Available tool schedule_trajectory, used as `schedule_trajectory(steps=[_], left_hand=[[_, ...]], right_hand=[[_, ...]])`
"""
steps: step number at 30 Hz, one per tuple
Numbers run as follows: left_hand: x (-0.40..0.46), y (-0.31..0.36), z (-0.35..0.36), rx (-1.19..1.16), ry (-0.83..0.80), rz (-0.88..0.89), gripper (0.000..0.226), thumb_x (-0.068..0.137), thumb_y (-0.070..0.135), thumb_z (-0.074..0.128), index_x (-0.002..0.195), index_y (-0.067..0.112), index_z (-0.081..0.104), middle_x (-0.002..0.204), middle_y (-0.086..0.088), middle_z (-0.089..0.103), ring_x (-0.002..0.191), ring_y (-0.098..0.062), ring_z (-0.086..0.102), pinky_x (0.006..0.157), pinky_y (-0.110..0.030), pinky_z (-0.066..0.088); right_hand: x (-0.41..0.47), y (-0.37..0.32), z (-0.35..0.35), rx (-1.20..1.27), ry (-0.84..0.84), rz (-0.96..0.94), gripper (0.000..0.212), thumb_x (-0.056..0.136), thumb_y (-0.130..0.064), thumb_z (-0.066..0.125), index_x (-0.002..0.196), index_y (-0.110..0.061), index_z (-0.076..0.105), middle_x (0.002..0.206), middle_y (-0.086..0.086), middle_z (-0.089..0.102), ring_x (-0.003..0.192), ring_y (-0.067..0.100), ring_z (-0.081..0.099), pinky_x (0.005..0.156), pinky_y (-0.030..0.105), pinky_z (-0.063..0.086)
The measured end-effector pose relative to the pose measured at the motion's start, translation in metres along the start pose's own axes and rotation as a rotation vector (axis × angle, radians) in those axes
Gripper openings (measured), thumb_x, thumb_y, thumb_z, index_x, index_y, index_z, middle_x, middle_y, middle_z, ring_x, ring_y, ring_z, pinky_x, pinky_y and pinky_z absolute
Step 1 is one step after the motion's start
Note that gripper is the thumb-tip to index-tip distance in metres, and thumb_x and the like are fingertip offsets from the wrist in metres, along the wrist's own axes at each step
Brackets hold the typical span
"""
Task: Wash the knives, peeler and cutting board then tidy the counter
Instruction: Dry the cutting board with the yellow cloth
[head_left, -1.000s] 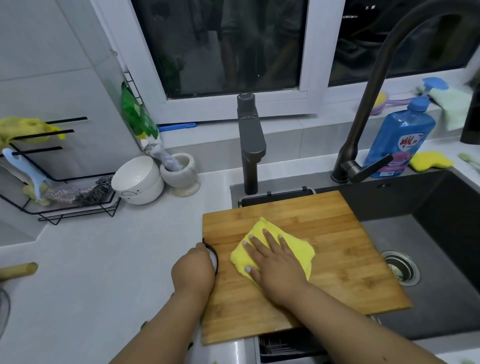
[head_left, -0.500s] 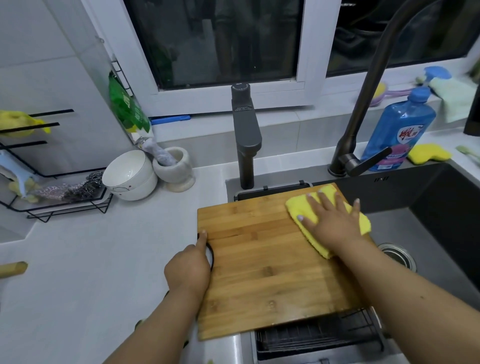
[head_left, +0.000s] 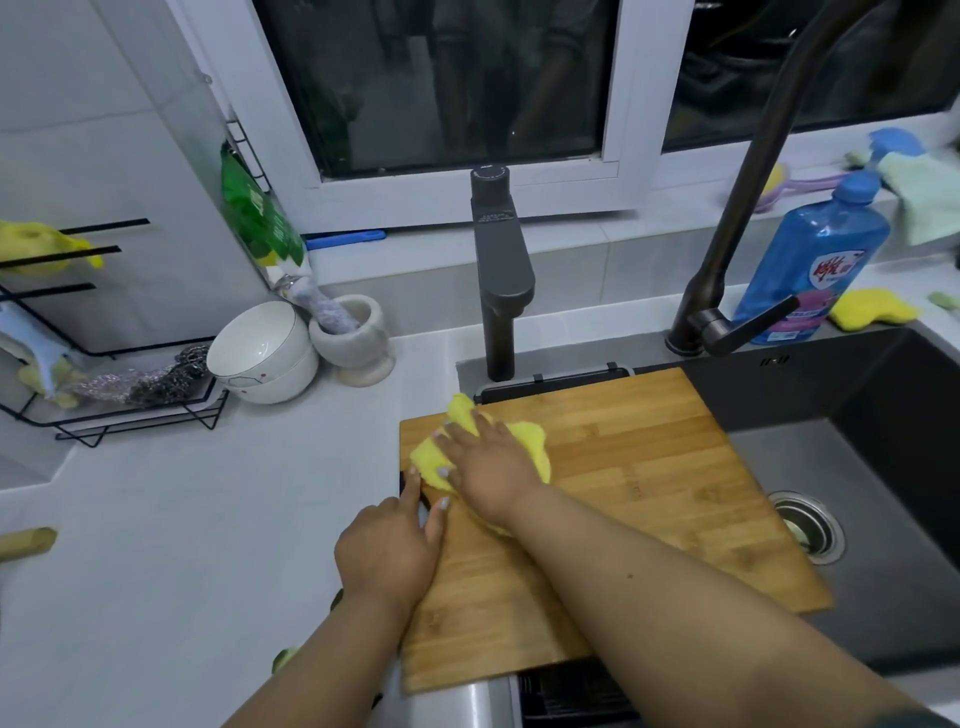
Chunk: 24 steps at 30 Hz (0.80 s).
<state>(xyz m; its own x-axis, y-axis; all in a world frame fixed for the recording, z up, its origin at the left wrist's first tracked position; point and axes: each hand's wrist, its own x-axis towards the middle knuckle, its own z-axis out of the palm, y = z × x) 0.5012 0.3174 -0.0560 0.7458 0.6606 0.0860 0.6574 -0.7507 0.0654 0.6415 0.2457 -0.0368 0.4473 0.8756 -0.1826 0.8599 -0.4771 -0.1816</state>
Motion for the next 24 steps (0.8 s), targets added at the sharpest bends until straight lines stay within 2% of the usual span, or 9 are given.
schedule_trajectory(steps=[4,11,13,16,19,22,23,24], left_hand=[[0.003,0.001,0.006,0.041,-0.014,-0.001,0.063,0.094,0.060,0.010,0.150,0.033,0.024,0.095,0.008,0.064,0.086,-0.013,0.059,0.058,-0.026,0.045],[0.004,0.006,0.006,0.013,-0.031,-0.015,0.060,0.097,0.054,0.009,0.150,0.031,0.023,0.091,0.009,0.062,0.084,-0.013,0.059,0.055,-0.025,0.042],[0.005,0.007,0.006,0.018,-0.029,-0.015,0.059,0.098,0.051,0.009,0.150,0.030,0.024,0.090,0.008,0.063,0.083,-0.013,0.059,0.054,-0.025,0.041],[0.004,0.008,0.006,0.015,-0.038,-0.019,0.056,0.099,0.048,0.011,0.150,0.029,0.024,0.091,0.007,0.063,0.084,-0.015,0.059,0.054,-0.026,0.039],[0.004,0.006,0.007,0.004,-0.045,-0.002,0.056,0.099,0.046,0.010,0.150,0.029,0.024,0.092,0.005,0.064,0.086,-0.017,0.059,0.057,-0.026,0.042],[0.005,0.003,0.007,0.010,-0.035,0.000,0.055,0.099,0.045,0.010,0.150,0.029,0.024,0.094,0.003,0.065,0.088,-0.019,0.060,0.058,-0.027,0.043],[0.005,0.003,0.007,0.014,-0.038,0.005,0.055,0.099,0.045,0.010,0.150,0.029,0.025,0.095,0.002,0.065,0.089,-0.020,0.061,0.059,-0.027,0.043],[0.005,0.002,0.007,0.015,-0.038,0.009,0.055,0.099,0.045,0.011,0.150,0.029,0.025,0.095,0.002,0.066,0.090,-0.020,0.061,0.059,-0.027,0.043]], right_hand=[[0.001,0.034,-0.005,0.014,0.012,-0.020,0.052,0.103,-0.039,0.028,0.152,-0.025,0.017,0.160,-0.005,0.013,0.148,0.023,0.003,0.117,0.040,0.009],[-0.067,0.162,-0.018,0.050,0.063,0.462,0.055,0.102,-0.044,0.022,0.153,-0.027,0.011,0.161,-0.005,0.006,0.148,0.024,0.001,0.120,0.042,0.008],[-0.091,0.169,-0.012,0.052,0.087,0.536,0.057,0.102,-0.045,0.021,0.153,-0.024,0.010,0.161,-0.002,0.006,0.148,0.026,0.001,0.120,0.042,0.008],[-0.120,0.138,0.003,0.047,0.118,0.592,0.058,0.101,-0.044,0.024,0.153,-0.022,0.010,0.161,0.000,0.007,0.148,0.030,0.002,0.120,0.041,0.008],[-0.124,0.072,0.014,0.107,0.103,0.486,0.057,0.101,-0.039,0.029,0.153,-0.019,0.016,0.160,0.002,0.012,0.147,0.032,0.006,0.119,0.040,0.010],[-0.114,0.002,0.028,0.079,0.114,0.171,0.054,0.092,-0.041,0.031,0.138,-0.020,0.051,0.144,0.002,0.048,0.135,0.035,0.041,0.110,0.043,0.033],[-0.112,-0.012,0.032,0.058,0.098,0.099,0.055,0.091,-0.043,0.029,0.135,-0.021,0.054,0.141,0.001,0.051,0.133,0.032,0.043,0.109,0.043,0.033],[-0.114,-0.018,0.031,0.079,0.035,0.044,0.054,0.094,-0.042,0.028,0.140,-0.021,0.048,0.146,0.000,0.045,0.139,0.030,0.035,0.114,0.042,0.021]])
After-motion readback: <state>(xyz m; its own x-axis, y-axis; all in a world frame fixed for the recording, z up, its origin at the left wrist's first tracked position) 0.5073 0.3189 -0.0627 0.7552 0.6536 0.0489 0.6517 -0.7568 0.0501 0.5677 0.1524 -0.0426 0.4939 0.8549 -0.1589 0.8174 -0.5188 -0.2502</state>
